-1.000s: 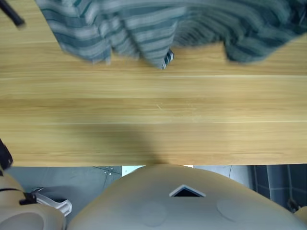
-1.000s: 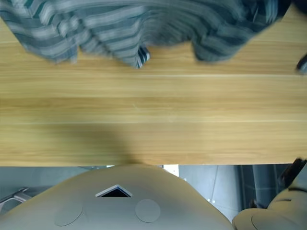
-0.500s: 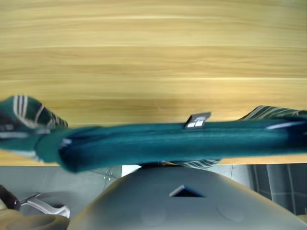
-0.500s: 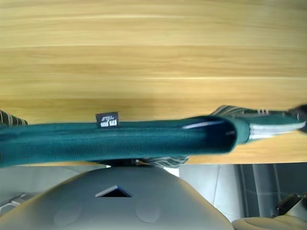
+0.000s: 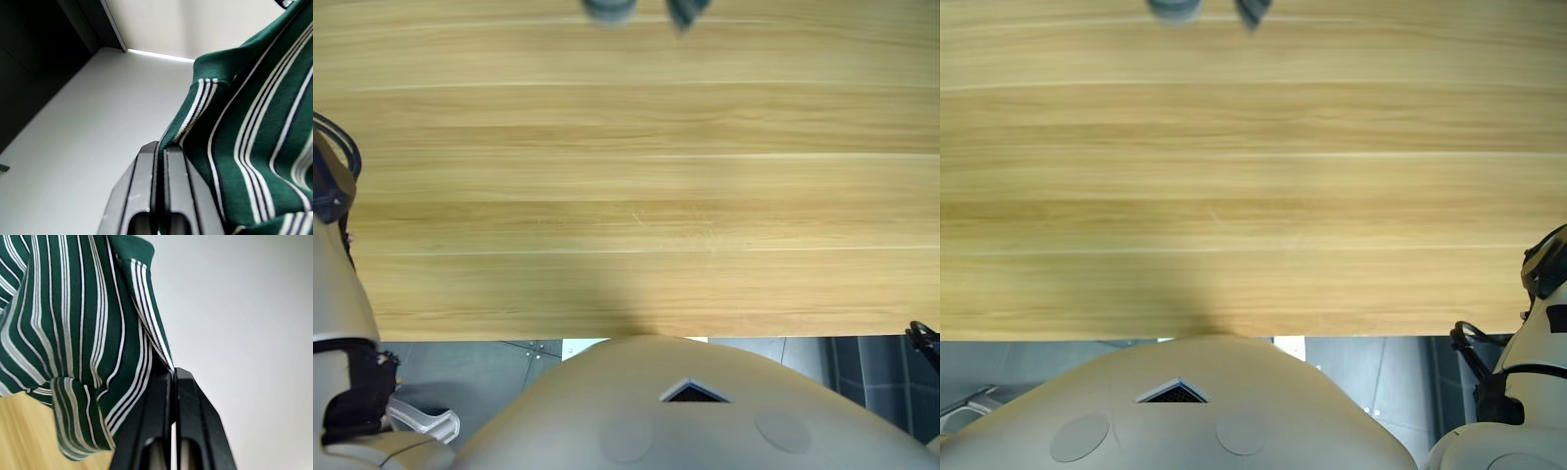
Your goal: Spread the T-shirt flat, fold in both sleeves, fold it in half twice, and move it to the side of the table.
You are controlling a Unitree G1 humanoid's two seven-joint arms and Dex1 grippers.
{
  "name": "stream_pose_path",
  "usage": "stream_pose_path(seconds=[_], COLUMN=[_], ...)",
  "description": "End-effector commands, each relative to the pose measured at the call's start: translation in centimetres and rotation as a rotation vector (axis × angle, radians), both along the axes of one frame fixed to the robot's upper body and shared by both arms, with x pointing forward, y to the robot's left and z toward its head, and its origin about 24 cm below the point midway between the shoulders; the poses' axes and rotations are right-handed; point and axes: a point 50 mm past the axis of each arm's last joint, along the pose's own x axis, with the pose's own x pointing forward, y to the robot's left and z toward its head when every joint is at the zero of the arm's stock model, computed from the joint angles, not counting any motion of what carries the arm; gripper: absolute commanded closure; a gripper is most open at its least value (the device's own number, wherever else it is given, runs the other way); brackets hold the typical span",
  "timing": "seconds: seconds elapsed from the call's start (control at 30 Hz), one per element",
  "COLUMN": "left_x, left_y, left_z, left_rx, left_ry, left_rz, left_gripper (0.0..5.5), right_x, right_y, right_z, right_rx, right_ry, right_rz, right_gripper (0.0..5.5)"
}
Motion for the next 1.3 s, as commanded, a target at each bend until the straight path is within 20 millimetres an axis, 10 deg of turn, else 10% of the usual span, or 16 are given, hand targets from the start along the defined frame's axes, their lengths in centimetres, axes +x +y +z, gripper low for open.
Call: stream_pose_path(seconds=[0.03,0.23,0.43,0.63,0.93,1.13,1.3], left_x=[-0.7,-6.8,-11.4,-16.2,-16.8,-9.4,6.4], left_y=[2.6,3.9,2.2,0.4,0.2,-0.1,-2.9], left_z=[-6.7,-18.3,-22.6,-20.0,-9.3,-5.6,-6.9], left_rx=[0.192,0.493,0.517,0.51,0.408,0.284,0.006], left_ry=[0.238,0.704,0.795,0.683,0.468,0.621,0.994], left_rz=[-0.015,-0.209,-0.357,-0.633,-1.076,-1.006,-0.458], left_gripper=[5.46,5.46,5.46,5.46,5.46,5.46,5.46], right_x=[-0.8,-8.2,-14.5,-16.7,-13.5,-6.7,9.4], right_y=[-1.1,2.4,3.7,3.2,3.0,2.5,5.6], right_z=[-2.7,-11.6,-11.1,-9.7,-6.7,-4.3,-5.8], right_rx=[-0.08,-0.41,-0.411,-0.372,-0.211,-0.051,0.125], right_ry=[0.122,0.493,0.426,0.37,0.36,0.419,0.634], right_rz=[0.025,0.512,0.767,0.856,1.107,1.034,0.261], right_gripper=[5.5,5.5,5.5,5.5,5.5,5.5,5.5])
